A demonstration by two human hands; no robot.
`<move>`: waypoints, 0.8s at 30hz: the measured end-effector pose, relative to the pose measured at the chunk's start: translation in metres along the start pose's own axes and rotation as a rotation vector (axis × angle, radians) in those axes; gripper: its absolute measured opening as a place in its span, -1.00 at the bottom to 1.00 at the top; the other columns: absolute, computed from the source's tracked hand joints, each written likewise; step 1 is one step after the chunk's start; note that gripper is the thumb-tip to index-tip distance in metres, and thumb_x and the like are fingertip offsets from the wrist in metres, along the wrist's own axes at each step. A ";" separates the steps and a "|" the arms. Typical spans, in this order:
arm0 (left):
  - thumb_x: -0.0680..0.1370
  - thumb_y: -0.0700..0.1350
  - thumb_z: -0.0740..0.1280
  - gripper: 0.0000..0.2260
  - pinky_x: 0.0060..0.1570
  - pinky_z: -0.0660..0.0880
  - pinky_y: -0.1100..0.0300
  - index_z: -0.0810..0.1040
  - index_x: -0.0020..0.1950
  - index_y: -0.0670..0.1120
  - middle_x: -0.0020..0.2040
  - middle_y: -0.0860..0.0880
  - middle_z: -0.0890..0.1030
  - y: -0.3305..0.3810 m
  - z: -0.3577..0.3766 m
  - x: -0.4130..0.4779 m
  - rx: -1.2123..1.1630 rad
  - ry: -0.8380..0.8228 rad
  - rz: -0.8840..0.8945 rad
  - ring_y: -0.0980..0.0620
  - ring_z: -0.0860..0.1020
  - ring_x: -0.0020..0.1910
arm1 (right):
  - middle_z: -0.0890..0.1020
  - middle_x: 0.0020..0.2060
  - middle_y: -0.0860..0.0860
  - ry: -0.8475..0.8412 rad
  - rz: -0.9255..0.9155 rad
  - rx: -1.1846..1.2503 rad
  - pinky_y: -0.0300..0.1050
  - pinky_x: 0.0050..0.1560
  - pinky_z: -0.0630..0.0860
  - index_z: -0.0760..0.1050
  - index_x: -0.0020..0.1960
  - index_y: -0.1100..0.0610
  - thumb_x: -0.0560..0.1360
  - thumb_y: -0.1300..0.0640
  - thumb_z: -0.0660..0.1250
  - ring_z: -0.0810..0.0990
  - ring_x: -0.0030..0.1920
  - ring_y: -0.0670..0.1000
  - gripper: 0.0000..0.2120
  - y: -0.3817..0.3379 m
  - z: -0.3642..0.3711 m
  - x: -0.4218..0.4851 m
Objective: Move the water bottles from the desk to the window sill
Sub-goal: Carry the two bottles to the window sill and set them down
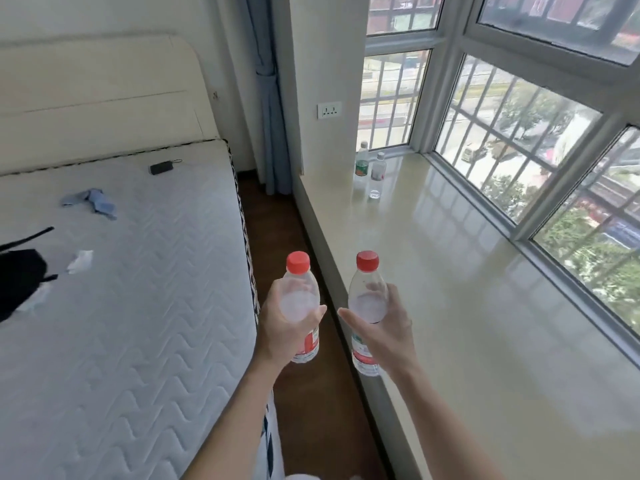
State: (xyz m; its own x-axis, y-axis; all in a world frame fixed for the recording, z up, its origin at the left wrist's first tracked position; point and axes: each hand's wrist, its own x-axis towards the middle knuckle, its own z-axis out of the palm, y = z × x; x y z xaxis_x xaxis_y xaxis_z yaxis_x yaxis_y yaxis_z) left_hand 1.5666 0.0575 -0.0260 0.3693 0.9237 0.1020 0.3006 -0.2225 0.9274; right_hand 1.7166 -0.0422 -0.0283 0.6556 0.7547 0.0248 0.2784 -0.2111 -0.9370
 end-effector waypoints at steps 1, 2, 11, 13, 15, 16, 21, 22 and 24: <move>0.40 -0.14 0.55 -0.61 -0.11 0.33 0.66 0.49 0.16 -0.01 0.06 0.20 0.51 0.000 0.001 0.006 0.008 0.009 -0.003 0.44 0.43 0.08 | 0.62 -0.05 -0.20 -0.022 -0.002 -0.005 -0.33 -0.09 0.47 0.43 0.14 -0.04 0.33 -0.07 0.59 0.59 -0.03 -0.24 -0.51 0.001 0.003 0.009; 0.40 -0.14 0.55 -0.60 -0.12 0.33 0.67 0.49 0.17 -0.01 0.06 0.21 0.51 -0.001 0.002 0.012 0.012 0.021 -0.011 0.45 0.42 0.08 | 0.62 -0.04 -0.19 -0.043 -0.001 -0.006 -0.29 -0.07 0.49 0.42 0.14 -0.04 0.33 -0.08 0.59 0.60 -0.03 -0.22 -0.51 0.002 0.006 0.017; 0.41 -0.05 0.54 -0.56 -0.06 0.32 0.54 0.40 0.16 0.16 0.04 0.27 0.47 -0.024 -0.008 0.090 -0.011 0.122 -0.122 0.29 0.48 0.07 | 0.61 -0.08 -0.18 -0.156 -0.021 0.011 -0.30 -0.14 0.49 0.41 0.15 -0.07 0.35 -0.07 0.58 0.59 -0.05 -0.26 -0.51 0.010 0.059 0.099; 0.43 -0.07 0.53 -0.56 -0.05 0.31 0.48 0.38 0.14 0.21 0.05 0.29 0.45 -0.034 -0.011 0.116 -0.017 0.122 -0.142 0.26 0.47 0.06 | 0.62 -0.08 -0.18 -0.162 -0.023 0.004 -0.30 -0.13 0.50 0.41 0.13 -0.10 0.35 -0.09 0.58 0.61 -0.06 -0.22 -0.52 0.010 0.074 0.125; 0.43 -0.06 0.53 -0.55 -0.05 0.31 0.47 0.36 0.14 0.23 0.05 0.31 0.44 -0.043 -0.018 0.149 -0.017 0.126 -0.146 0.24 0.47 0.06 | 0.60 -0.06 -0.18 -0.165 -0.034 -0.015 -0.34 -0.14 0.48 0.40 0.14 -0.10 0.35 -0.10 0.57 0.61 -0.05 -0.19 -0.52 0.004 0.093 0.157; 0.43 -0.05 0.53 -0.55 -0.05 0.31 0.47 0.36 0.13 0.25 0.05 0.32 0.44 -0.049 -0.023 0.168 -0.015 0.132 -0.140 0.24 0.48 0.06 | 0.60 -0.05 -0.17 -0.167 -0.041 -0.021 -0.33 -0.13 0.48 0.40 0.15 -0.09 0.34 -0.13 0.56 0.61 -0.05 -0.17 -0.50 -0.001 0.104 0.175; 0.34 0.12 0.49 -0.58 -0.04 0.35 0.42 0.37 0.08 0.32 0.06 0.30 0.48 -0.071 -0.057 0.276 -0.025 0.143 -0.138 0.25 0.49 0.10 | 0.60 -0.02 -0.10 -0.154 -0.055 -0.010 -0.15 -0.05 0.53 0.42 0.18 -0.03 0.27 -0.20 0.53 0.60 0.00 -0.07 -0.43 -0.033 0.172 0.272; 0.32 0.15 0.47 -0.58 -0.03 0.37 0.40 0.36 0.08 0.33 0.06 0.29 0.49 -0.075 -0.065 0.296 -0.020 0.140 -0.138 0.23 0.49 0.11 | 0.60 -0.02 -0.12 -0.156 -0.058 -0.006 -0.18 -0.05 0.51 0.43 0.17 -0.04 0.30 -0.16 0.56 0.60 0.00 -0.10 -0.45 -0.041 0.185 0.289; 0.32 0.16 0.46 -0.59 -0.04 0.38 0.39 0.36 0.07 0.34 0.06 0.28 0.49 -0.082 -0.080 0.335 -0.014 0.136 -0.130 0.22 0.50 0.11 | 0.60 -0.02 -0.16 -0.151 -0.062 0.001 -0.25 -0.07 0.48 0.44 0.18 -0.06 0.33 -0.06 0.59 0.59 0.00 -0.16 -0.49 -0.055 0.209 0.320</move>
State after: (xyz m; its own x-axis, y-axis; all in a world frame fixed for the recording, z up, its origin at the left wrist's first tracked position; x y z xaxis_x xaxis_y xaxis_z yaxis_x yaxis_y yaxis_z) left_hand 1.5949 0.4107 -0.0393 0.2058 0.9782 0.0274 0.3258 -0.0949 0.9407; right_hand 1.7647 0.3407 -0.0418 0.5241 0.8511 0.0298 0.3140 -0.1606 -0.9357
